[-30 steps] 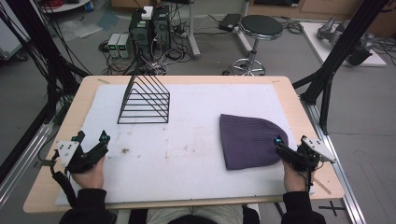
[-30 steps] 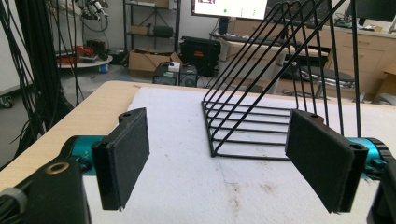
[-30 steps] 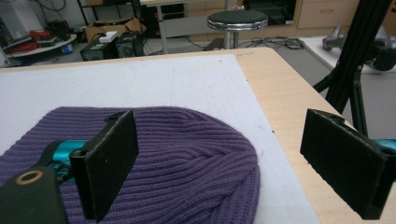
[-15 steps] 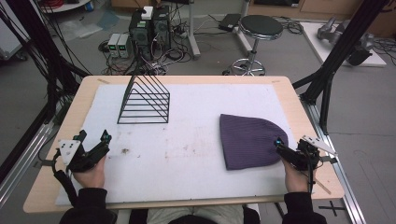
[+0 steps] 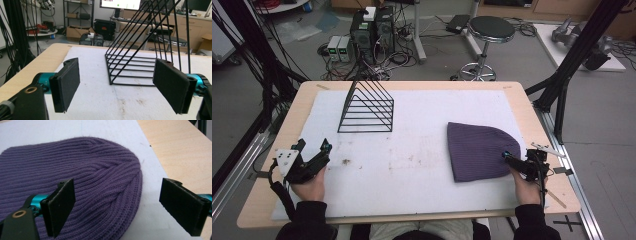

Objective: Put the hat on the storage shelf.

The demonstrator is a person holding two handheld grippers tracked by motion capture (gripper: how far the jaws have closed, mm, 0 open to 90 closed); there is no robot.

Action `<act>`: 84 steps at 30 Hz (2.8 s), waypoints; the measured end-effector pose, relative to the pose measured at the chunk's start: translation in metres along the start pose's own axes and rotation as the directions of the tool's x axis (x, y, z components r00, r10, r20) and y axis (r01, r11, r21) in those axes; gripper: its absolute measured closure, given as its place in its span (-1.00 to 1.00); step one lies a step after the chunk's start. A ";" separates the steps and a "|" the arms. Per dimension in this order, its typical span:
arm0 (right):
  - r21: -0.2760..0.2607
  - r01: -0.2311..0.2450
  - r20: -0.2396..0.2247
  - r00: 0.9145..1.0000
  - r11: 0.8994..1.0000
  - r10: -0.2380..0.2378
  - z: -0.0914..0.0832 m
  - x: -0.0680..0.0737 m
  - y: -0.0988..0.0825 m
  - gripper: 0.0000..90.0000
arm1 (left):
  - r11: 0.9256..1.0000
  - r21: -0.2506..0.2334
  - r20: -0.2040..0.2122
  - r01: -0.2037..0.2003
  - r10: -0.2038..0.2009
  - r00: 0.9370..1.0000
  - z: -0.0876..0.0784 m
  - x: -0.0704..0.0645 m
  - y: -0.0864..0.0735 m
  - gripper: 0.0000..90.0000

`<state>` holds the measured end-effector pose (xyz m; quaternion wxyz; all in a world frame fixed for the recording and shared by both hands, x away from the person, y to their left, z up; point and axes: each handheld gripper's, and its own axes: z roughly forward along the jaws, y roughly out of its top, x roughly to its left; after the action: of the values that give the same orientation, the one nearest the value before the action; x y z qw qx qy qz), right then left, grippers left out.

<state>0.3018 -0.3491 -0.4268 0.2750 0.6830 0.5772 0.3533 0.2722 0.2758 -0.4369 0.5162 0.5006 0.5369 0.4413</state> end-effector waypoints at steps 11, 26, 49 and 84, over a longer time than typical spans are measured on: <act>0.073 0.005 -0.014 1.000 0.997 -0.004 0.011 0.005 -0.003 -0.72 | 1.000 0.000 0.003 -0.009 0.009 1.000 0.001 -0.001 0.000 -0.51; 0.134 -0.023 -0.016 1.000 0.991 0.025 0.024 0.007 -0.006 -0.75 | 1.000 0.011 -0.018 -0.024 0.024 1.000 0.002 -0.001 0.000 -0.50; 0.127 0.023 -0.073 0.997 0.992 -0.014 0.021 0.010 -0.005 0.49 | 1.000 0.010 -0.011 -0.026 0.026 1.000 0.003 -0.004 0.000 -0.50; -0.293 0.371 -0.099 0.905 0.881 -0.414 -0.007 0.038 0.011 0.68 | 1.000 0.009 0.009 -0.005 0.004 1.000 0.004 -0.003 -0.001 -0.48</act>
<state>0.3059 -0.3136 -0.4080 0.3836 0.4779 0.6707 0.4179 0.2758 0.2728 -0.4378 0.5153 0.5059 0.5355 0.4380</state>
